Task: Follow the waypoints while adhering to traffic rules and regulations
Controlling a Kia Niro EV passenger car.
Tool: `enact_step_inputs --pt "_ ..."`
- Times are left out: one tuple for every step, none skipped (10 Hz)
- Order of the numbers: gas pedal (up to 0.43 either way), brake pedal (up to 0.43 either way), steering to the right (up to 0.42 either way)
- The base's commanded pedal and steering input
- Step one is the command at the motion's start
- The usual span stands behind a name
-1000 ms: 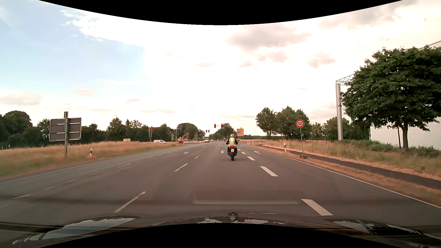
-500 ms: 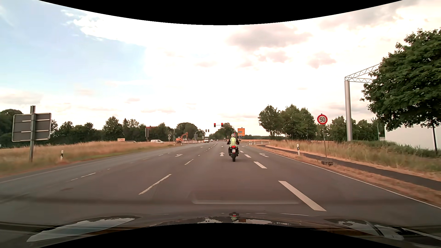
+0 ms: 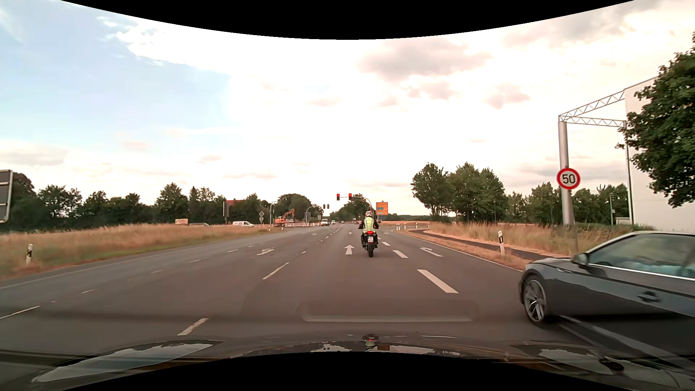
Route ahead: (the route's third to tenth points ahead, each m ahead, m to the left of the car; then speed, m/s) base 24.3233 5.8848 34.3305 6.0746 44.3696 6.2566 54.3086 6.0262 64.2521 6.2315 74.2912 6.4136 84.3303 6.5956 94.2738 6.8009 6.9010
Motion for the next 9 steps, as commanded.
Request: enact_step_inputs --pt "0.079 0.000 -0.003" --pt "0.079 0.000 -0.003" --pt "0.087 0.000 -0.003" --pt "0.087 0.000 -0.003" --pt "0.087 0.000 -0.003" --pt "0.087 0.000 -0.003" --pt "0.087 0.000 -0.003" --pt "0.087 0.000 -0.003" --pt "0.087 0.000 -0.003"
